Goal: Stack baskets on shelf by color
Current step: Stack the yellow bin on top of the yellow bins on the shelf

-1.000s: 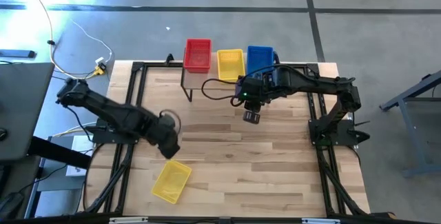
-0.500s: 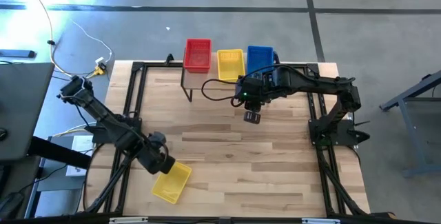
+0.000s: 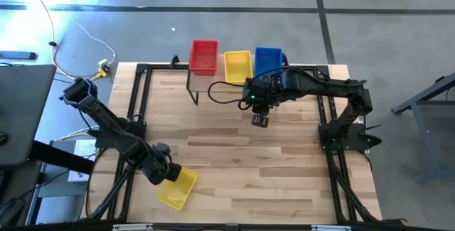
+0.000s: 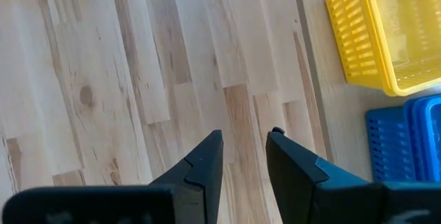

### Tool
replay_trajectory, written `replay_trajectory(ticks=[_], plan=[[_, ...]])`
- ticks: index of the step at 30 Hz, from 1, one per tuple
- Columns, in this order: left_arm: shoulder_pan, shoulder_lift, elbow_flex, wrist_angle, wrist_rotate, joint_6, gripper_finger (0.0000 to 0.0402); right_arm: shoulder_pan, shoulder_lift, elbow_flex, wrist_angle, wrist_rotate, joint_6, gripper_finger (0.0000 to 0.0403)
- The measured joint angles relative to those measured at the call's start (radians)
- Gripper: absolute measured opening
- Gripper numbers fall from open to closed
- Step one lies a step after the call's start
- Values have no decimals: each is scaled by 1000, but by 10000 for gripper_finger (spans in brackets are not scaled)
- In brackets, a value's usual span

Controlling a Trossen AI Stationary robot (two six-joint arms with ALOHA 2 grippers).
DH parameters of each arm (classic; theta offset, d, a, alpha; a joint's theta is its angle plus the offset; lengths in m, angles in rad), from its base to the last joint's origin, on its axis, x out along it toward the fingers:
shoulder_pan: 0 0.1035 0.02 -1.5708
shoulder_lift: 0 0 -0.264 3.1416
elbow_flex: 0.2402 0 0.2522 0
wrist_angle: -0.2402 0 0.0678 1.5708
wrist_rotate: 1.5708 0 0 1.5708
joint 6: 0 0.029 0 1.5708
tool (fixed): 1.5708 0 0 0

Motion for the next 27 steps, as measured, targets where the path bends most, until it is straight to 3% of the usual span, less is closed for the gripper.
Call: replay_trajectory(ticks=[9,17,27], plan=[[4,35,-60,77,11,-32,124,0,0,0,0,0,0,99],[7,116,-69,107,21,-148,116,0,0,0,1,0,-18,99],[81,125,-69,198,-47,-170,8,7,0,0,49,-112,-71,99]])
